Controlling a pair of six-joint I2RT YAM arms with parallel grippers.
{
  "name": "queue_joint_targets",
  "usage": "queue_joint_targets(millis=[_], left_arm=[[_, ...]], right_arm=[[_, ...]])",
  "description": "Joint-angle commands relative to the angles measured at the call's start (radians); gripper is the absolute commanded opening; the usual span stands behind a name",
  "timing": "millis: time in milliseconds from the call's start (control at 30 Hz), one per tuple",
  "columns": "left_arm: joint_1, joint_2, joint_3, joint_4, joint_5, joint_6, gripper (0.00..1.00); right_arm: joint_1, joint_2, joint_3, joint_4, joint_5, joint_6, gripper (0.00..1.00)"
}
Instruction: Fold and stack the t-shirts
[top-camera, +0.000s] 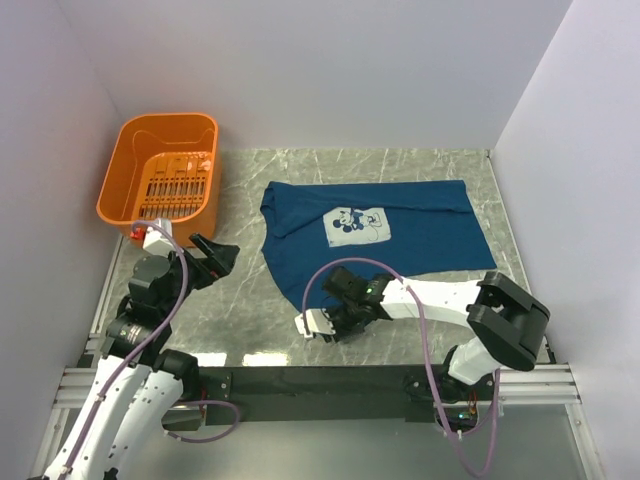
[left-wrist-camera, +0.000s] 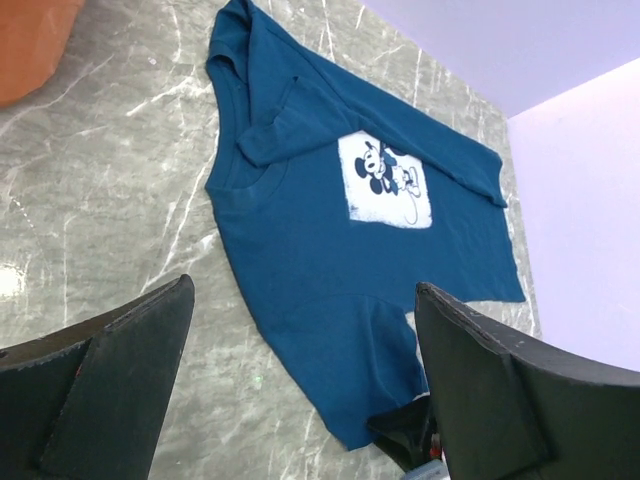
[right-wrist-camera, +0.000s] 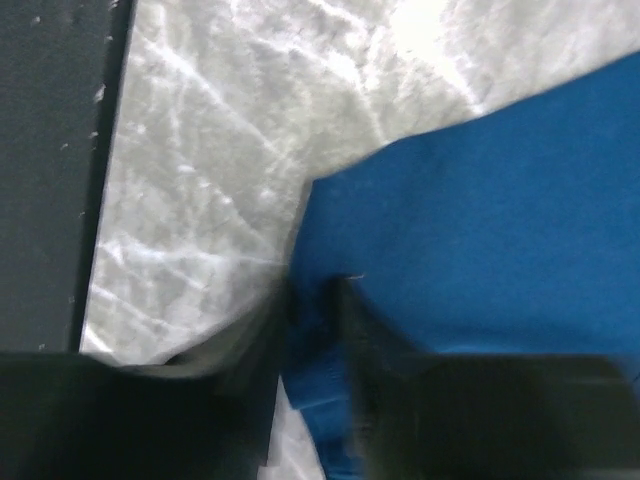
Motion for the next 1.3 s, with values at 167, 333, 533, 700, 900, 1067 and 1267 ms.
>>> queue_joint_targets(millis=[167,333,533,700,900,1067,1267], left_arm=[[0.000,0.009,-0.002,0.045,0.040,0.056,0.96],[0.000,0.003,-0.014,0.083,0.092,0.079,0.96],[0.000,0.035,-0.040,0.126,0.175,0.076,0.97],[0.000,0.089,-0.052,0.154,0.251,0.086,0.96],[-0.002,0.253,-0.039,0.239,0.367,0.146,0.96],[-0.064,0.451,0.030,0.290,0.382,0.201,0.93],[-0.268,0.838,0.291,0.244,0.223,0.380,0.89]], right_arm=[[-0.043,-0.034,0.155,-0.113,-0.118,0.093,0.00],[-0.216,-0.002,0.385,-0.268,-0.324,0.126,0.00],[-0.422,0.165,0.473,-0.228,-0.255,0.269,0.33],[-0.506,0.147,0.442,-0.115,-0.193,0.360,0.49],[-0.540,0.113,0.433,-0.099,-0.235,0.383,0.50],[-0.574,0.125,0.427,-0.124,-0.281,0.386,0.50],[-0.692,0.106,0.433,-0.170,-0.367,0.366,0.50]])
